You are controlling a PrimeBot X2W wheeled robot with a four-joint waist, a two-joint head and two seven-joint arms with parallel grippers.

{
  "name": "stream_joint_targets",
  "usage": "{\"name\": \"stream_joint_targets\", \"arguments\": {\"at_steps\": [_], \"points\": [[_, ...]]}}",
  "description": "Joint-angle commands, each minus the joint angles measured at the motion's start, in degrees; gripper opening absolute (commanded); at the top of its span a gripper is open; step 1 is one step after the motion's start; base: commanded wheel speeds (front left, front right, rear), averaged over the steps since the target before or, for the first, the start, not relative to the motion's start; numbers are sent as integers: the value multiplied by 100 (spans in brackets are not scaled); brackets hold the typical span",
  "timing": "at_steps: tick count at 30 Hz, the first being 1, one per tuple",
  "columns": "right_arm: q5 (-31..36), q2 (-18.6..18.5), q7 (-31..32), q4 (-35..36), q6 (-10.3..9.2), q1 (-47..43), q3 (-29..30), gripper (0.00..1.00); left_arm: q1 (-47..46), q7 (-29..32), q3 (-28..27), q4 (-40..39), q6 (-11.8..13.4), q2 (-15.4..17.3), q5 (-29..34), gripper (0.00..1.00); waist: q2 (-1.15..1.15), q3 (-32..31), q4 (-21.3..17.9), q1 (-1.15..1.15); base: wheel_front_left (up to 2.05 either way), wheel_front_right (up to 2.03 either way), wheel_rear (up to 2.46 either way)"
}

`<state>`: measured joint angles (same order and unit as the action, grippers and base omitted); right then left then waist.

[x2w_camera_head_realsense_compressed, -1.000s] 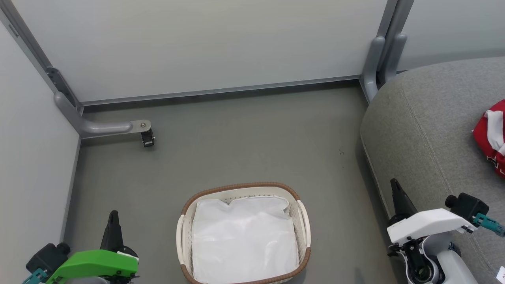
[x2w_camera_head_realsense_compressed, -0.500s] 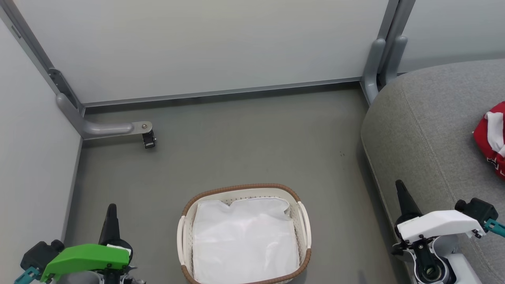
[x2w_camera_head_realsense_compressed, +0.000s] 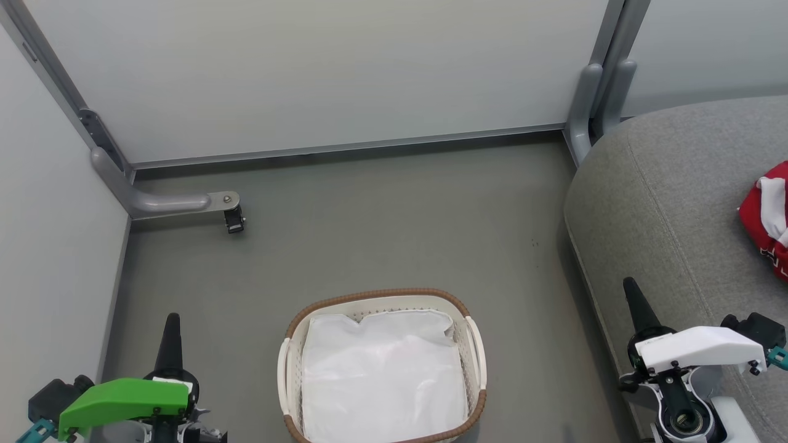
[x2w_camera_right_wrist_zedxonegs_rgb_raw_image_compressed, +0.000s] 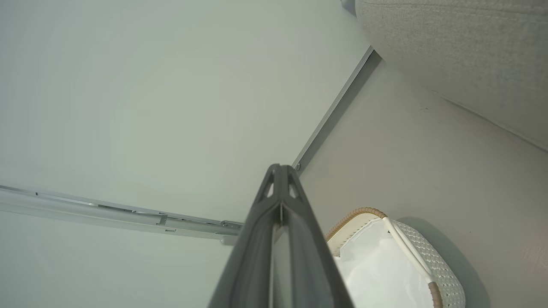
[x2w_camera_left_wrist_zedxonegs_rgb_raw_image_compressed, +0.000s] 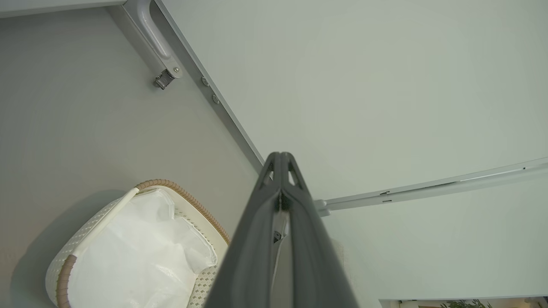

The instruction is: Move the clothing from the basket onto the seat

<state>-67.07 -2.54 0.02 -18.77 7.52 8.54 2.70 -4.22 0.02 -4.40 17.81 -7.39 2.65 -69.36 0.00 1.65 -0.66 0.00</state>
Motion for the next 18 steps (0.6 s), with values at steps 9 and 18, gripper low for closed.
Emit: {"name": "stream_joint_targets", "arguments": {"at_steps": [9, 18], "points": [[-584, -33, 157, 162, -3, -71, 103, 0, -172, 154, -71, -131, -12, 31, -538, 0, 0, -25, 12, 0, 0, 0, 0], [-1039, -37, 273, 240, -3, -120, 171, 0, -190, 275, -107, -200, -13, 33, -943, 0, 0, -50, 23, 0, 0, 0, 0]]}}
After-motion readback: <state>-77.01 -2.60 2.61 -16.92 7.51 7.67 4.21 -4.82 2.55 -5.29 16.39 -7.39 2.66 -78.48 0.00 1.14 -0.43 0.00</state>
